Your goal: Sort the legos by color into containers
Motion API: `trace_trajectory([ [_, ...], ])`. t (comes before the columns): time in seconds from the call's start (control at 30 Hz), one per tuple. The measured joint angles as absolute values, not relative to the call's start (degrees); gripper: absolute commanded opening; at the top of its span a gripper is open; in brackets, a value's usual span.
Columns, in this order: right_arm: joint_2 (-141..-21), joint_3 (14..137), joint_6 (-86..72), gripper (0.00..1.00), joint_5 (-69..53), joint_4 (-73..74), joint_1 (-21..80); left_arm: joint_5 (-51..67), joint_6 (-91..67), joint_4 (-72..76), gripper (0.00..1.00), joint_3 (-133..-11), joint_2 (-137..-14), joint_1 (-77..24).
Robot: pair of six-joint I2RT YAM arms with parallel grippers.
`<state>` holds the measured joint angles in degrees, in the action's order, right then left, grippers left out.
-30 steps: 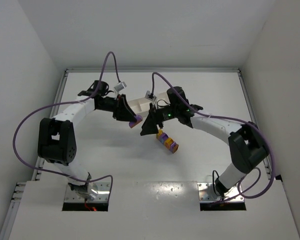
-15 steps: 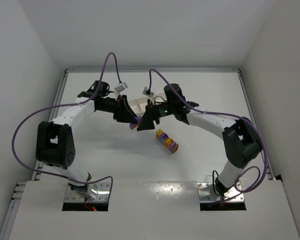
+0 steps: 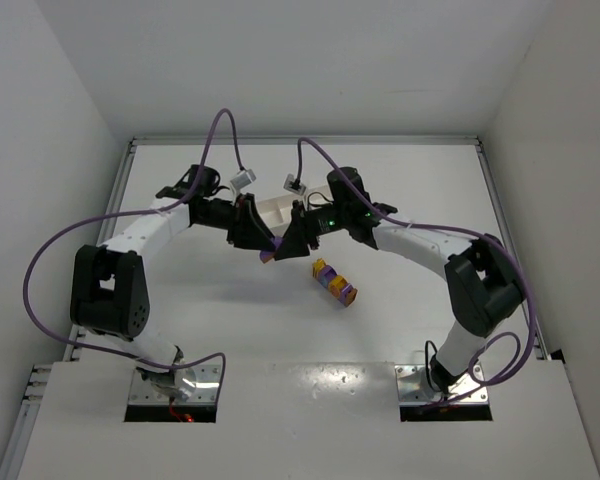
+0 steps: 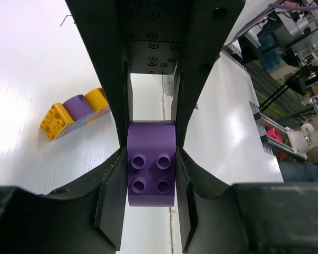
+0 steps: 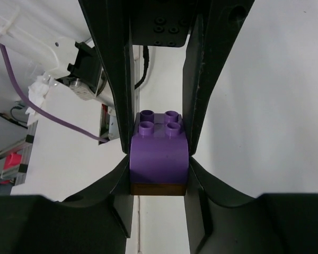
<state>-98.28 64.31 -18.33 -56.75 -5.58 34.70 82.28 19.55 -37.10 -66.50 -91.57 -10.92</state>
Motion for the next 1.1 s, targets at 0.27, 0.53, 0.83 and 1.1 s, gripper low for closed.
trace_trajectory([
  [0.27,-97.8,63.3,-17.7,0.02,-57.5,-7.2,34.9,82.6,20.0,-37.2,0.05,-66.5,-91.5,-10.9],
  [0.53,-92.6,60.8,-9.6,0.00,-54.1,-5.6,36.2,86.0,20.5,-40.2,0.05,-68.5,-91.5,-10.1],
  [0.83,-88.9,55.8,-3.2,0.00,-55.4,2.2,37.7,82.2,23.0,-41.9,0.03,-75.3,-93.4,-4.4],
  [1.1,-87.9,54.6,-2.3,0.00,-52.1,4.2,36.4,54.2,10.9,-25.1,0.00,-70.3,-90.6,-8.1],
])
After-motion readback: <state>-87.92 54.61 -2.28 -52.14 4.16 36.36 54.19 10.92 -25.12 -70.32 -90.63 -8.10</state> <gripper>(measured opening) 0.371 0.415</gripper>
